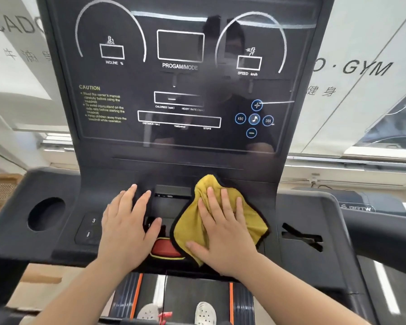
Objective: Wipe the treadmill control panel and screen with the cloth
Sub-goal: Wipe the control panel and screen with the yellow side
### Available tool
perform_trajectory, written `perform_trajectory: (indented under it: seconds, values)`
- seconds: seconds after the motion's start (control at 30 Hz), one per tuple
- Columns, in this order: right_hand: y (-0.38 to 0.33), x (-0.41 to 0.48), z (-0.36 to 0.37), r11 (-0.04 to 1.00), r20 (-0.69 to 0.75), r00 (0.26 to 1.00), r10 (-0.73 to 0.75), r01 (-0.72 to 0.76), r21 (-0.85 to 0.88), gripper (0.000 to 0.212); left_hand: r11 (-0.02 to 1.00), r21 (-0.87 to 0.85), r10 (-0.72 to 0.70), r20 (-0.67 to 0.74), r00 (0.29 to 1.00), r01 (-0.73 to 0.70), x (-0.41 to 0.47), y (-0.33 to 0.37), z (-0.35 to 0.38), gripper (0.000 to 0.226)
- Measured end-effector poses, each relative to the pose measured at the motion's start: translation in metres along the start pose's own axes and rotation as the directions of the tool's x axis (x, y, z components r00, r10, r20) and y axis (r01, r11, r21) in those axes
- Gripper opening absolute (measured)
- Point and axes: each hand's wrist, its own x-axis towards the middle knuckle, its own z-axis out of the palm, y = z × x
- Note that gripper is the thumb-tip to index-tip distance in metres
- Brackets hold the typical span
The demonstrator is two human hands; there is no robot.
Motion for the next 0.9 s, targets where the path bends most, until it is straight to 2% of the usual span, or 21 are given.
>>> perform_trajectory:
  seconds: [0.1, 0.23, 0.27, 0.33, 0.4, 0.47, 0.53, 0.7, 0.83, 0.9]
  values:
    - [0.011, -0.023, 0.003, 0.998, 0.027, 0.997, -0.066, 0.065, 0.004, 0.092, 0.999, -0.026, 0.031, 0.007, 1.0, -0.03, 0.0, 0.0, -0.002, 0.069]
    - [0.031, -0.06, 0.008, 0.993, 0.066, 0.994, -0.087, 0.092, -0.068, 0.094, 0.993, -0.104, 0.052, -0.045, 0.998, -0.057, 0.001, 0.008, -0.004, 0.065]
    - [0.037, -0.062, 0.006, 0.996, 0.072, 0.996, -0.045, 0.05, -0.07, 0.097, 0.989, -0.13, 0.062, -0.061, 0.996, -0.07, 0.002, 0.012, -0.005, 0.063]
    - [0.047, -0.054, -0.003, 0.989, 0.069, 0.987, 0.145, -0.143, -0.038, 0.106, 0.98, -0.15, 0.119, -0.075, 0.99, -0.129, 0.001, 0.023, -0.007, 0.058]
    - [0.043, -0.04, -0.005, 0.941, 0.074, 0.938, 0.339, -0.338, -0.025, 0.109, 0.969, -0.139, 0.197, -0.059, 0.979, -0.204, -0.001, 0.036, -0.006, 0.052]
    - [0.025, -0.028, -0.007, 0.904, 0.064, 0.903, 0.426, -0.427, 0.004, 0.109, 0.955, -0.13, 0.266, -0.013, 0.964, -0.265, -0.004, 0.051, -0.002, 0.051]
    - [0.006, -0.024, -0.005, 0.912, 0.099, 0.909, 0.405, -0.409, 0.025, 0.105, 0.945, -0.098, 0.316, 0.047, 0.948, -0.311, -0.005, 0.063, 0.003, 0.05]
    - [-0.002, -0.05, 0.003, 0.97, 0.094, 0.97, 0.226, -0.233, 0.068, 0.091, 0.931, 0.023, 0.359, 0.135, 0.924, -0.365, -0.005, 0.083, 0.015, 0.048]
    - [0.009, -0.083, 0.002, 0.985, 0.019, 0.985, 0.171, -0.171, -0.027, 0.087, 0.923, 0.041, 0.375, 0.138, 0.917, -0.384, -0.008, 0.094, 0.016, 0.034]
    - [0.013, -0.092, -0.007, 0.99, -0.035, 0.99, 0.137, -0.138, -0.035, 0.074, 0.937, 0.001, 0.344, 0.165, 0.924, -0.349, -0.008, 0.099, 0.014, 0.031]
